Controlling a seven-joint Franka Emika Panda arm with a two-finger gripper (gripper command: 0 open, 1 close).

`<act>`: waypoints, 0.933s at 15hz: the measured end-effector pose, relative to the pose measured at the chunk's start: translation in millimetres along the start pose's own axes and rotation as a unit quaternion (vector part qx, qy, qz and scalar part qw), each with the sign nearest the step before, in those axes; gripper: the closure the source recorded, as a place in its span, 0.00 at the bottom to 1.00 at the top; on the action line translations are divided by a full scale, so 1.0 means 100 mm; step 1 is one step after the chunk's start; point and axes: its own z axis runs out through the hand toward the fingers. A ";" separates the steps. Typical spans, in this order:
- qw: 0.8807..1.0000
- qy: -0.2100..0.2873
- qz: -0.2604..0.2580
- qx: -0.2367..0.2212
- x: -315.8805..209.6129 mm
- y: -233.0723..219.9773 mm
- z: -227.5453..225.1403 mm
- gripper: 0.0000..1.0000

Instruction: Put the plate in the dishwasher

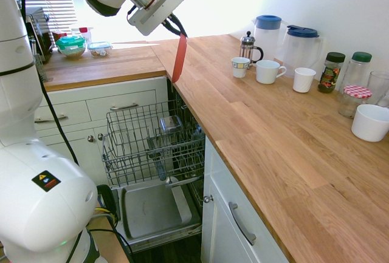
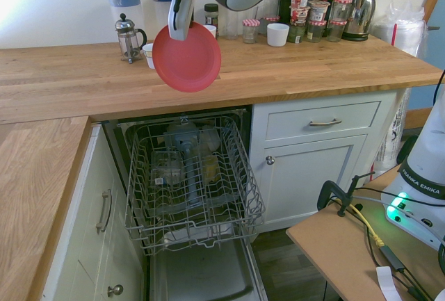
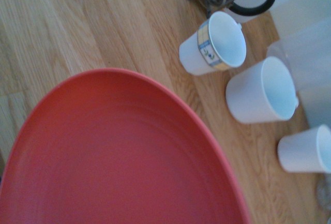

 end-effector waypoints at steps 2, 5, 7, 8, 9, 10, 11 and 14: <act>0.998 0.037 -0.039 -0.012 -0.06 -0.28 -0.15 1.00; 0.992 0.090 -0.091 -0.006 -0.14 -0.75 -0.38 1.00; 0.986 0.110 -0.122 0.004 -0.21 -1.00 -0.46 1.00; 0.985 0.111 -0.132 0.008 -0.26 -1.09 -0.48 1.00; 0.984 0.111 -0.140 0.011 -0.32 -1.15 -0.50 1.00; 0.983 0.112 -0.146 0.014 -0.35 -1.19 -0.53 1.00; 0.982 0.114 -0.151 0.017 -0.38 -1.23 -0.57 1.00; 0.980 0.115 -0.162 0.016 -0.51 -1.30 -0.65 1.00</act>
